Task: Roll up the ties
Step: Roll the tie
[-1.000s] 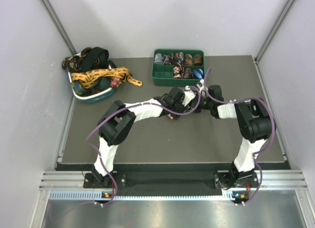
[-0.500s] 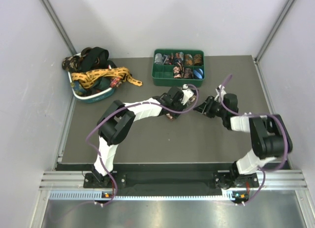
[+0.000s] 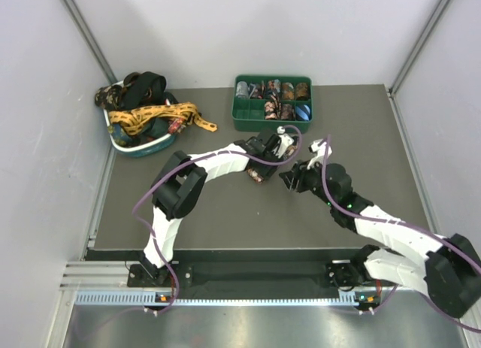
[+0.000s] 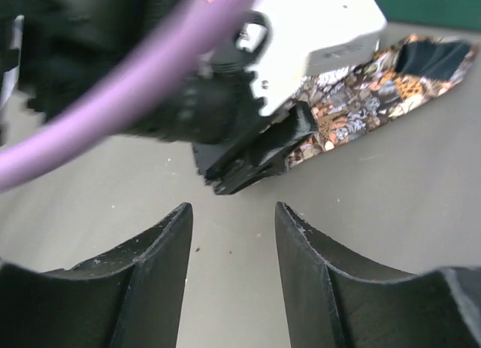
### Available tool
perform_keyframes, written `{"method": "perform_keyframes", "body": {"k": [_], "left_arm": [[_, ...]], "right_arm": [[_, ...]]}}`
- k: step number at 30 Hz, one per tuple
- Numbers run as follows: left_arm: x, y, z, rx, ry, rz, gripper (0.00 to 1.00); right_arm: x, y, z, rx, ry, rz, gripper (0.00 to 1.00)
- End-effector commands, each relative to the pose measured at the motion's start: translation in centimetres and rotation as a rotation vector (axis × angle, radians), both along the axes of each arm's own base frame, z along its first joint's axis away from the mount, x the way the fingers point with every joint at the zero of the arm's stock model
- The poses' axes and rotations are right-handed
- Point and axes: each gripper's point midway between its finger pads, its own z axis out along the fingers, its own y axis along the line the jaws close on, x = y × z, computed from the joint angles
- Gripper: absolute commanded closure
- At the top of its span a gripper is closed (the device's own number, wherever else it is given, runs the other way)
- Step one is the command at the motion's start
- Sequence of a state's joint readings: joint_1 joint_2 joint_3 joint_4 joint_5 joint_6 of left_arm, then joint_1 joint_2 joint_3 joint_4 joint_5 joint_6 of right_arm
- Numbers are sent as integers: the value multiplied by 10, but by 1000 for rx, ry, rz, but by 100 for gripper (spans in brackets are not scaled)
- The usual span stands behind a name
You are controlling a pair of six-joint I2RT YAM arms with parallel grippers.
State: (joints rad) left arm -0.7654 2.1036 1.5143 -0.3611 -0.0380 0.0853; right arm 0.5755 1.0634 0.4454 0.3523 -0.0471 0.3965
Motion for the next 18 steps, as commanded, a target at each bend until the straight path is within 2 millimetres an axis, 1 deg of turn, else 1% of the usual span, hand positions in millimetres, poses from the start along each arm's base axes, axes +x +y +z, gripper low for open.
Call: {"method": "perform_keyframes", "body": {"k": [1, 2, 3, 4, 5, 6, 7, 8, 9, 10, 11, 12, 14, 15, 16, 17, 18], "left_arm": [[-28, 18, -21, 68, 152, 33, 44], [-29, 19, -23, 71, 158, 37, 44], [-30, 19, -24, 74, 164, 40, 44], [-31, 20, -26, 76, 172, 48, 44], [-34, 22, -27, 86, 186, 51, 44], [-33, 22, -29, 92, 195, 57, 44], [-34, 23, -30, 100, 206, 61, 44], [-43, 23, -33, 105, 256, 46, 45], [-43, 21, -34, 112, 269, 43, 45], [-45, 22, -36, 122, 282, 44, 45], [-47, 24, -37, 132, 296, 44, 46], [-50, 25, -38, 145, 316, 42, 46], [-53, 25, -38, 150, 331, 38, 48], [-56, 25, -38, 147, 347, 32, 48], [-57, 24, -36, 144, 350, 29, 48], [-58, 25, -36, 143, 356, 30, 48], [-58, 23, -33, 138, 357, 26, 48]], "right_arm": [[-5, -14, 14, -115, -109, -110, 51], [-10, -10, 15, -119, -120, -93, 51], [-20, 0, 16, -130, -136, -51, 51], [-23, 3, 17, -141, -148, -38, 51], [-33, 15, 18, -163, -167, 15, 51], [-37, 21, 18, -183, -174, 33, 51], [-37, 24, 11, -224, -168, 32, 51], [-46, 38, 14, -254, -190, 83, 51], [-49, 45, 13, -280, -197, 102, 52], [-49, 49, 5, -329, -193, 102, 52], [-52, 56, 5, -357, -206, 114, 51], [-59, 70, 5, -412, -234, 142, 50], [-65, 83, 5, -473, -265, 164, 50], [-73, 96, 11, -502, -293, 196, 49], [-71, 99, 2, -571, -300, 196, 49], [-75, 110, 8, -593, -328, 217, 49], [-76, 111, 3, -641, -327, 223, 48]]}}
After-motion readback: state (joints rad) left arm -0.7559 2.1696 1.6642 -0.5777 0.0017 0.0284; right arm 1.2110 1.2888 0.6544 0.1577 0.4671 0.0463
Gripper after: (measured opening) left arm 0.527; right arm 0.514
